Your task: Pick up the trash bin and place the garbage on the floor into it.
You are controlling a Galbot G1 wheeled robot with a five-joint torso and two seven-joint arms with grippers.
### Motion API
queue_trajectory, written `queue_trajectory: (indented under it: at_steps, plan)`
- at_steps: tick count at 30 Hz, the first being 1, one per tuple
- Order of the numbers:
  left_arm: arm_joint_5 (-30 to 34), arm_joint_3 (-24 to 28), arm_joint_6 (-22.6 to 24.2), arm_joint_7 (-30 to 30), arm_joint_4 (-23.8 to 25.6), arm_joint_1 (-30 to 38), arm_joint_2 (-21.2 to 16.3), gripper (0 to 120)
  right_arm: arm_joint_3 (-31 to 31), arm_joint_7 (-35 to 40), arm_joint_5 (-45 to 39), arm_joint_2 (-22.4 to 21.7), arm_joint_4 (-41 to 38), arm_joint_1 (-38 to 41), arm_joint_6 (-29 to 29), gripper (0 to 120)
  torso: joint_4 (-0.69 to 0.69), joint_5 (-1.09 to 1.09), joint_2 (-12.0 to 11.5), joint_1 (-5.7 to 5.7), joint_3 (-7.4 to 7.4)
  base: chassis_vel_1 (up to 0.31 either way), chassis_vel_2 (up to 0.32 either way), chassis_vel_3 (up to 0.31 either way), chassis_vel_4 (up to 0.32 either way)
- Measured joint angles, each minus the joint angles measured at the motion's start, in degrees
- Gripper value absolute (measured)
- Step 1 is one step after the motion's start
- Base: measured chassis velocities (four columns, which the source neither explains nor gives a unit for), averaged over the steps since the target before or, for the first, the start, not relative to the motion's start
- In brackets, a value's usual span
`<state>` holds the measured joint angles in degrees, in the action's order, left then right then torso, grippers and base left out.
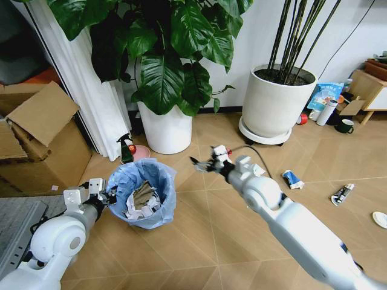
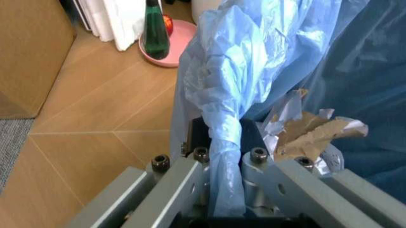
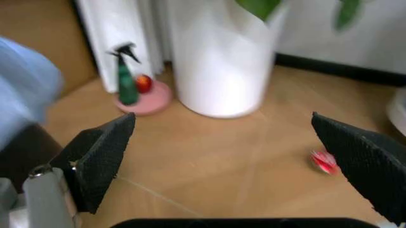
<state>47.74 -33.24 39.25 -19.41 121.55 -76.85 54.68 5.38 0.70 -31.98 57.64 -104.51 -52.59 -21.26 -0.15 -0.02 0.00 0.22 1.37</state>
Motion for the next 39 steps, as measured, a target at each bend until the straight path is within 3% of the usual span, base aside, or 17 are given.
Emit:
queue_trajectory:
  at_steps: [13,39]
  plan:
    - [-1.8,-0.2,-0.7,0.9,1.3,-1.0,1.0,0,11.3,-2.6,2.6,-1.1,-1.8,-9.5,0.3,100,0.02,-0.02,0.0,0.0,-0.01,0.0,0.0,0.0,0.0]
    - [-2.7,0.3,-1.0,1.1,3.9,-2.6,1.7,0,14.7,-3.8,4.2,-0.9,-3.2,-13.9,1.6,100,0.01,-0.04,0.0,0.0,0.0,-0.087,-0.09,0.088,0.089]
